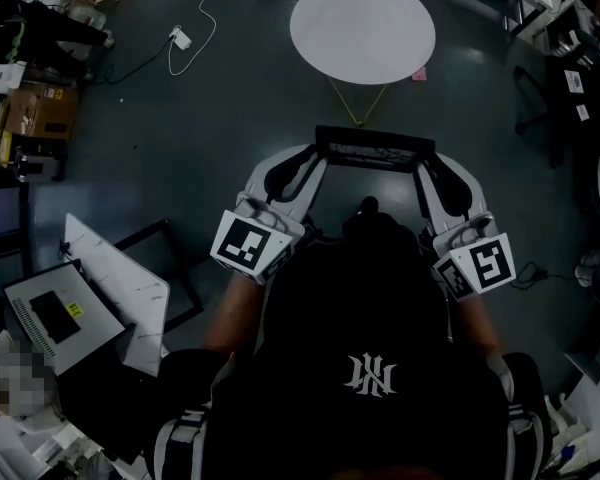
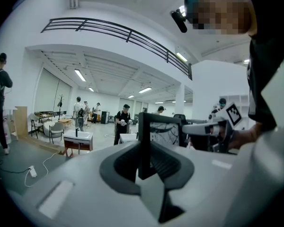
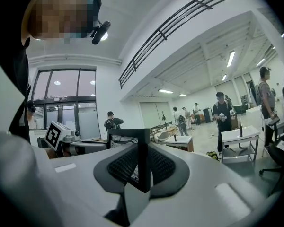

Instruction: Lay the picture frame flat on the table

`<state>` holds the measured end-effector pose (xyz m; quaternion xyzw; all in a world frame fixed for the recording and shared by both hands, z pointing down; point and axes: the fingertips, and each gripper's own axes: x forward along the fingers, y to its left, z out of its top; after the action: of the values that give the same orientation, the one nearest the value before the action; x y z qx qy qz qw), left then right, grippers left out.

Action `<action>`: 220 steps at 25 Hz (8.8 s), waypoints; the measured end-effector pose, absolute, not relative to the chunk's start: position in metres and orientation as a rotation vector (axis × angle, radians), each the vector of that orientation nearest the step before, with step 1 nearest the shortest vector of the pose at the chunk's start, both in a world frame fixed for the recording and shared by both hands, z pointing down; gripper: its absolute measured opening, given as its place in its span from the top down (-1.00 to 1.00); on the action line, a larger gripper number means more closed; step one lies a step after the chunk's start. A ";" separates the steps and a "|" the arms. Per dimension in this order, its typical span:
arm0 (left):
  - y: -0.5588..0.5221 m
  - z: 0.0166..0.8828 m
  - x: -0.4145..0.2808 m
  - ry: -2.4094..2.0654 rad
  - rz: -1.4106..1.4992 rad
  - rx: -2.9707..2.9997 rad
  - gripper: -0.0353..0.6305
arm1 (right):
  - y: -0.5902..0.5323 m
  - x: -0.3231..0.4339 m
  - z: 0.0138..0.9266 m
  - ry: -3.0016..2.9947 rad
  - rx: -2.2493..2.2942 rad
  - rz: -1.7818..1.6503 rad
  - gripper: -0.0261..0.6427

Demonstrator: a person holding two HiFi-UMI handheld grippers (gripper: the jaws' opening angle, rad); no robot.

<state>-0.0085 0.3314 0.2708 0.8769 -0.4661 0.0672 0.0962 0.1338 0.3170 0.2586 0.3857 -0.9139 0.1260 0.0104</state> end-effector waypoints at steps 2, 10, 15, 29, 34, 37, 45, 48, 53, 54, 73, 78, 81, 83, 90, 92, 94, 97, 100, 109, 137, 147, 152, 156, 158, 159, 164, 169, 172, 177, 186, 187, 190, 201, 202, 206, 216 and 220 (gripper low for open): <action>0.314 0.270 -0.001 -1.388 0.203 2.594 0.72 | 0.298 0.141 0.259 -2.857 1.196 0.396 0.77; 0.263 0.268 0.025 -1.429 0.229 2.581 0.73 | 0.238 0.166 0.263 -2.890 1.146 0.394 0.77; 0.254 0.269 0.026 -1.441 0.240 2.573 0.73 | 0.224 0.166 0.267 -2.899 1.132 0.413 0.77; 0.244 0.271 0.017 -1.428 0.245 2.606 0.73 | 0.226 0.159 0.276 -2.889 1.146 0.434 0.77; 0.221 0.274 0.006 -1.396 0.222 2.612 0.73 | 0.206 0.149 0.277 -2.869 1.189 0.444 0.77; 0.194 0.278 -0.005 -1.368 0.195 2.609 0.73 | 0.186 0.137 0.275 -2.862 1.202 0.454 0.77; 0.082 0.285 -0.035 -1.336 0.144 2.651 0.73 | 0.090 0.111 0.283 -2.762 1.251 0.444 0.77; 0.039 0.287 -0.052 -1.330 0.085 2.650 0.74 | 0.050 0.093 0.283 -2.728 1.257 0.443 0.77; -0.032 0.278 -0.073 -1.306 0.034 2.641 0.74 | -0.013 0.071 0.273 -2.663 1.263 0.421 0.77; -0.041 0.276 -0.078 -1.294 0.036 2.640 0.74 | -0.024 0.066 0.271 -2.656 1.269 0.420 0.77; -0.156 0.306 -0.112 -1.136 0.076 2.645 0.76 | -0.151 0.027 0.279 -2.573 1.360 0.415 0.77; -0.171 0.324 -0.105 -1.154 0.121 2.605 0.76 | -0.169 0.033 0.295 -2.570 1.328 0.455 0.77; -0.182 0.336 -0.100 -1.183 0.163 2.573 0.76 | -0.184 0.039 0.310 -2.570 1.273 0.479 0.77; -0.190 0.344 -0.096 -1.212 0.188 2.539 0.76 | -0.195 0.043 0.321 -2.585 1.212 0.483 0.77; -0.222 0.388 -0.076 -1.313 0.270 2.380 0.76 | -0.242 0.064 0.367 -2.605 1.020 0.580 0.77; -0.230 0.408 -0.071 -1.327 0.293 2.335 0.76 | -0.254 0.068 0.386 -2.595 0.976 0.610 0.77; -0.234 0.427 -0.067 -1.335 0.318 2.292 0.76 | -0.263 0.071 0.405 -2.579 0.935 0.640 0.77; -0.232 0.457 -0.062 -1.336 0.343 2.221 0.77 | -0.272 0.073 0.436 -2.552 0.886 0.691 0.77; -0.234 0.487 -0.061 -1.340 0.355 2.155 0.78 | -0.278 0.073 0.467 -2.519 0.842 0.739 0.77; -0.244 0.553 -0.067 -1.337 0.372 2.040 0.78 | -0.293 0.067 0.543 -2.443 0.763 0.851 0.77; -0.272 0.688 -0.056 -1.274 0.418 1.950 0.79 | -0.323 0.078 0.685 -2.336 0.769 1.007 0.77; -0.288 0.709 -0.061 -1.276 0.495 1.951 0.78 | -0.337 0.072 0.701 -2.328 0.757 0.918 0.79; -0.292 0.717 -0.057 -1.274 0.517 1.943 0.77 | -0.340 0.075 0.712 -2.308 0.748 0.906 0.78; -0.296 0.721 -0.055 -1.265 0.590 1.939 0.76 | -0.343 0.077 0.718 -2.289 0.733 0.888 0.77; -0.296 0.722 -0.055 -1.266 0.619 1.936 0.76 | -0.343 0.076 0.720 -2.285 0.727 0.873 0.77; -0.297 0.723 -0.054 -1.268 0.631 1.934 0.76 | -0.343 0.077 0.721 -2.280 0.724 0.862 0.76; -0.295 0.728 -0.052 -1.279 0.709 1.936 0.76 | -0.342 0.076 0.728 -2.252 0.716 0.787 0.75; -0.294 0.734 -0.050 -1.283 0.820 1.953 0.76 | -0.339 0.076 0.736 -2.223 0.717 0.710 0.75; -0.293 0.736 -0.049 -1.274 0.878 1.966 0.77 | -0.337 0.075 0.737 -2.217 0.718 0.641 0.75; -0.293 0.735 -0.048 -1.271 0.873 1.969 0.77 | -0.338 0.075 0.735 -2.224 0.730 0.578 0.75; -0.278 0.705 -0.056 -1.255 0.757 1.996 0.71 | -0.337 0.063 0.691 -2.274 0.765 0.445 0.92; -0.277 0.691 -0.060 -1.265 0.721 2.014 0.71 | -0.334 0.057 0.677 -2.295 0.767 0.434 0.92; -0.276 0.637 -0.066 -1.279 0.600 2.095 0.72 | -0.323 0.034 0.627 -2.369 0.776 0.399 0.92; -0.249 0.393 -0.090 -1.241 0.375 2.461 0.88 | -0.260 -0.034 0.370 -2.749 0.866 0.318 0.93; -0.242 0.371 -0.092 -1.239 0.350 2.493 0.89 | -0.254 -0.033 0.349 -2.764 0.877 0.299 0.93; -0.214 0.299 -0.108 -1.216 0.274 2.630 0.89 | -0.224 -0.034 0.278 -2.841 0.931 0.261 0.92; -0.145 0.227 -0.097 -1.016 0.136 2.766 0.89 | -0.140 0.008 0.196 -2.964 1.074 0.180 0.93; -0.125 0.221 -0.078 -0.895 0.033 2.779 0.89 | -0.111 0.024 0.183 -2.988 1.072 0.142 0.92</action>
<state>-0.0784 -0.1247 0.2210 0.9460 -0.3045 0.0113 0.1106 0.0240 -0.1112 0.1826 0.3372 -0.9402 0.0448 -0.0183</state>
